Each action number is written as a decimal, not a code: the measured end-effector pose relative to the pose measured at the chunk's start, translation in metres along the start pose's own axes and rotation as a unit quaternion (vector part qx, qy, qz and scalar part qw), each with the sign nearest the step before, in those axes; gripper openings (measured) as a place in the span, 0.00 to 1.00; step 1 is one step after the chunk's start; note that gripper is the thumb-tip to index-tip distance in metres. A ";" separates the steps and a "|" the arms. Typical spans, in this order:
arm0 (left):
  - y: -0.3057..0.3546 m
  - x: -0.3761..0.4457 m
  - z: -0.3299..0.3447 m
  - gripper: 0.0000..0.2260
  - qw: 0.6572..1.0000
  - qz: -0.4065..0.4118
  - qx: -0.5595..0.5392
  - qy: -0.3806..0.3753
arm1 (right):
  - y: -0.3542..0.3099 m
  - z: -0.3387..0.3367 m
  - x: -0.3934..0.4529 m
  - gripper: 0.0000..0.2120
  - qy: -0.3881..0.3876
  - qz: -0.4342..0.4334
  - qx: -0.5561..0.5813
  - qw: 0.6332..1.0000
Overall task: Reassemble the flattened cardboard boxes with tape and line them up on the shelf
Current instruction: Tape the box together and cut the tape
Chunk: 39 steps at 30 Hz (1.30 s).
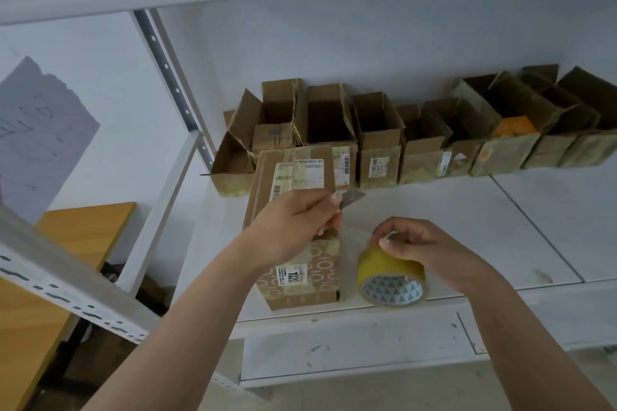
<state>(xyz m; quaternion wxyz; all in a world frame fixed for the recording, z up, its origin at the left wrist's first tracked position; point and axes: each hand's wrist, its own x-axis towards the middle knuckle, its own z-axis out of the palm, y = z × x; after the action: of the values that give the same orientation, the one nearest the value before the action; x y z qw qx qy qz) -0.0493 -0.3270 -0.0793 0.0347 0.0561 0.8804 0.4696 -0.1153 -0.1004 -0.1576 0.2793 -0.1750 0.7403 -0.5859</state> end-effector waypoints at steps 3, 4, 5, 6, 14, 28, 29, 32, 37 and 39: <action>0.012 0.006 -0.006 0.15 0.998 -0.013 0.030 -0.049 | 0.000 -0.002 -0.001 0.03 0.047 -0.022 -0.021 0.998; 0.017 0.009 -0.007 0.14 0.997 -0.012 0.051 -0.062 | 0.000 -0.002 -0.002 0.05 0.059 -0.027 -0.031 0.997; 0.023 0.012 -0.008 0.14 0.994 -0.009 0.083 -0.069 | -0.001 -0.001 -0.003 0.06 0.068 -0.031 -0.036 0.997; 0.029 0.016 -0.007 0.14 0.990 -0.005 0.123 -0.074 | -0.003 -0.001 -0.004 0.07 0.074 -0.032 -0.039 0.996; 0.051 0.037 0.013 0.16 0.911 -0.048 0.382 -0.149 | -0.013 -0.001 -0.012 0.04 0.124 -0.028 -0.061 0.990; 0.045 0.034 0.014 0.17 0.908 -0.029 0.405 -0.102 | -0.025 0.003 -0.018 0.06 0.162 -0.041 -0.070 0.983; 0.044 0.032 0.011 0.14 0.933 -0.035 0.350 -0.074 | -0.022 0.003 -0.018 0.06 0.157 -0.027 -0.063 0.985; 0.037 0.026 0.020 0.11 0.938 -0.033 0.344 0.018 | -0.014 0.007 -0.015 0.07 0.141 0.013 -0.028 0.990; 0.031 0.026 0.038 0.20 0.883 -0.064 0.462 0.060 | -0.002 0.003 -0.014 0.07 0.152 0.038 -0.029 0.987; 0.032 0.026 0.043 0.20 0.861 -0.073 0.500 0.059 | 0.001 -0.001 -0.017 0.06 0.169 0.034 -0.031 0.984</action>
<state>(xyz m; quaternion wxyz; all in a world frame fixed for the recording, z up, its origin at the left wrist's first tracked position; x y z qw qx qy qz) -0.0679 -0.2707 -0.0764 -0.0157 -0.0267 0.9989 -0.0354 -0.1031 -0.0894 -0.1544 0.1640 -0.0566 0.8002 -0.5740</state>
